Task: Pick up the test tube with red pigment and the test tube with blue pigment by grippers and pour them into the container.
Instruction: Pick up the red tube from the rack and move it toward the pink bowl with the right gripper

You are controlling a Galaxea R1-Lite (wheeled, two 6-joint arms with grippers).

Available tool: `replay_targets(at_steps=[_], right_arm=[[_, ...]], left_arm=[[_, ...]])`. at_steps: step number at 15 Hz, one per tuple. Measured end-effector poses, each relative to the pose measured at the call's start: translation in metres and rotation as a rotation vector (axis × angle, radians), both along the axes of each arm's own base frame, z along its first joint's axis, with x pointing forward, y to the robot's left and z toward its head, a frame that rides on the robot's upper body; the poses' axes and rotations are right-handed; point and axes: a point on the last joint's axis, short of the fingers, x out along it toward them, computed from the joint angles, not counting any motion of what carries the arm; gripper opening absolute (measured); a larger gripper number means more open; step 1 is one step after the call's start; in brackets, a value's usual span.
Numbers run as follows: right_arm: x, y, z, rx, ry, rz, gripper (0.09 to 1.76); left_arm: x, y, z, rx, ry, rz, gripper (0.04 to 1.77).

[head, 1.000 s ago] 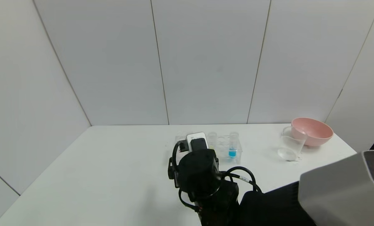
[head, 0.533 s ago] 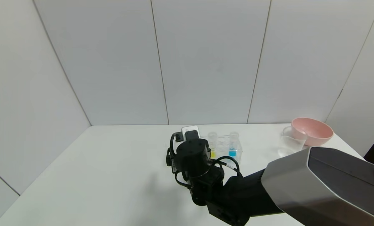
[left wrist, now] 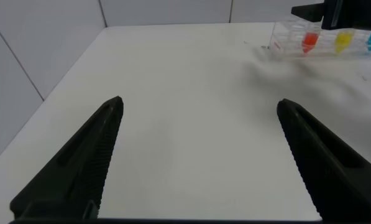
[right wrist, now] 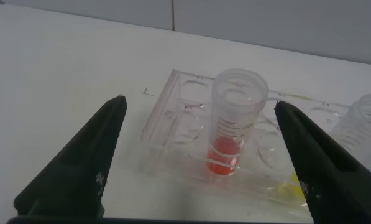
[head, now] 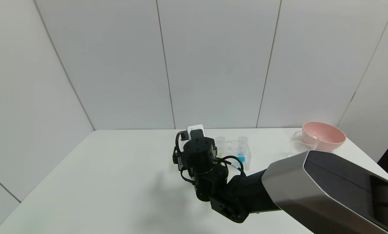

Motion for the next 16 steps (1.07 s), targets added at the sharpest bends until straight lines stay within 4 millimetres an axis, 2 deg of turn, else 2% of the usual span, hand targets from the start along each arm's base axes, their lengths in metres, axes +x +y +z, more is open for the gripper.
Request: replay_targets(at_steps=[11, 16], right_arm=[[0.015, -0.002, -0.007, 0.005, -0.004, -0.010, 1.71], [0.015, -0.003, -0.009, -0.001, 0.000, -0.013, 0.99]], left_arm=[[0.000, 0.000, 0.000, 0.000, 0.000, 0.000, 1.76], [0.000, 0.000, 0.000, 0.000, 0.000, 0.000, 1.76]])
